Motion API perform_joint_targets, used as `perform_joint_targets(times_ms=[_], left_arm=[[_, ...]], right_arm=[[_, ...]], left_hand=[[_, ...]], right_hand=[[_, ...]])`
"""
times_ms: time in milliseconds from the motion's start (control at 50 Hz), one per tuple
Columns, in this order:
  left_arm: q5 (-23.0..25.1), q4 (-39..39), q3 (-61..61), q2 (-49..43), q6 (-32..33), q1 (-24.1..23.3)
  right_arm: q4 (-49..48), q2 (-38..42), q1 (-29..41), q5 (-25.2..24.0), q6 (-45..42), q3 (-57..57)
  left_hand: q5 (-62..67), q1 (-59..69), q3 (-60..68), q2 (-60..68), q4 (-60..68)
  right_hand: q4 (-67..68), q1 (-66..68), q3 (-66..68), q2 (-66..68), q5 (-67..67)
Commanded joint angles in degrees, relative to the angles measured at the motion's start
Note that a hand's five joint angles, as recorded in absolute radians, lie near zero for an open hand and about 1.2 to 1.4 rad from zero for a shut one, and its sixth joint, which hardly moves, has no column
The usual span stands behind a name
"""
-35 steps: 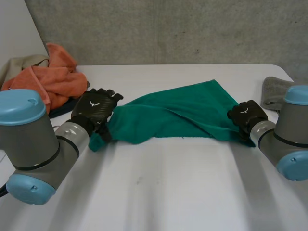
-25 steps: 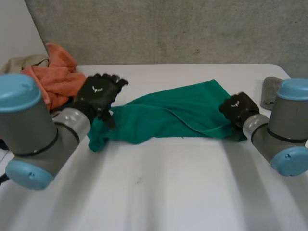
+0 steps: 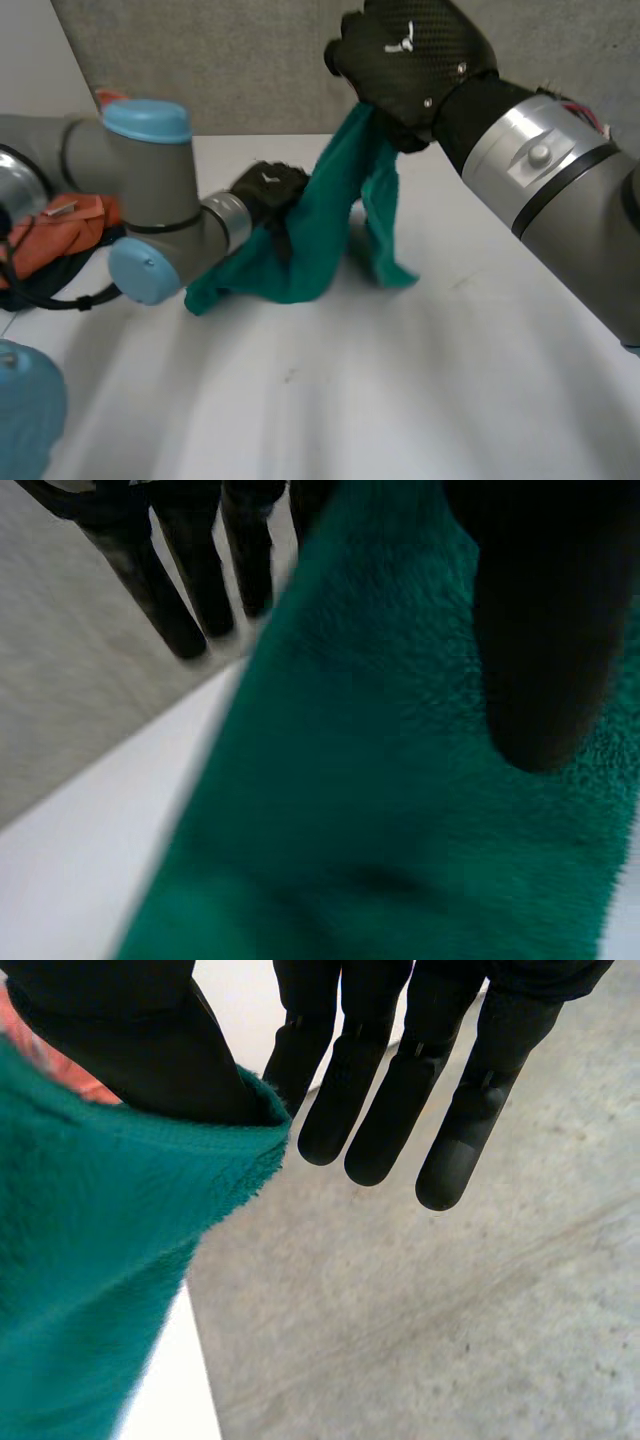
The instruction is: Fold the laundry.
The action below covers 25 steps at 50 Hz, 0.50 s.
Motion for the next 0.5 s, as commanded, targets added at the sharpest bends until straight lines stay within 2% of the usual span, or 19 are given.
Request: perform_joint_targets(times_ms=[20, 80, 100, 180, 340, 500], left_arm=[[-3.63, 1.87, 2.40, -2.17, -0.72, -1.62], [-9.96, 4.07, 3.02, -0.50, -0.63, -0.92], [-14.51, 5.38, 2.93, 1.16, -0.63, -0.57], [-21.48, 8.64, 2.93, 5.90, -0.63, 0.22], [-22.02, 15.05, -1.88, 16.89, -0.19, 1.54], [-23.51, 19.46, -17.79, 20.34, -0.37, -1.53]], right_arm=[[0.00, 1.15, -1.54, 0.38, 1.22, -3.46], [0.70, 3.70, -3.39, 0.82, 1.05, -4.61], [1.40, 5.54, -4.70, 1.43, 0.79, -5.74], [2.99, 10.37, -6.38, 4.32, -0.44, -9.43], [2.90, 16.36, -7.09, 14.35, -3.87, -14.63], [-0.08, 18.30, -6.83, 13.74, -2.65, -7.61]], left_hand=[[57.89, 56.69, 57.27, 57.29, 58.32], [58.00, 56.80, 57.38, 57.40, 58.42], [58.00, 56.80, 57.38, 57.40, 58.42], [58.00, 56.80, 57.38, 57.40, 58.42], [58.00, 56.80, 57.38, 57.40, 58.42], [58.00, 56.80, 57.38, 57.40, 58.42]], right_hand=[[11.35, 14.77, 11.83, 12.14, 13.31], [11.35, 14.77, 11.83, 12.14, 13.31], [11.35, 14.77, 11.83, 12.14, 13.31], [11.35, 14.77, 11.83, 12.14, 13.31], [11.35, 14.77, 11.83, 12.14, 13.31], [11.35, 14.77, 11.83, 12.14, 13.31]])
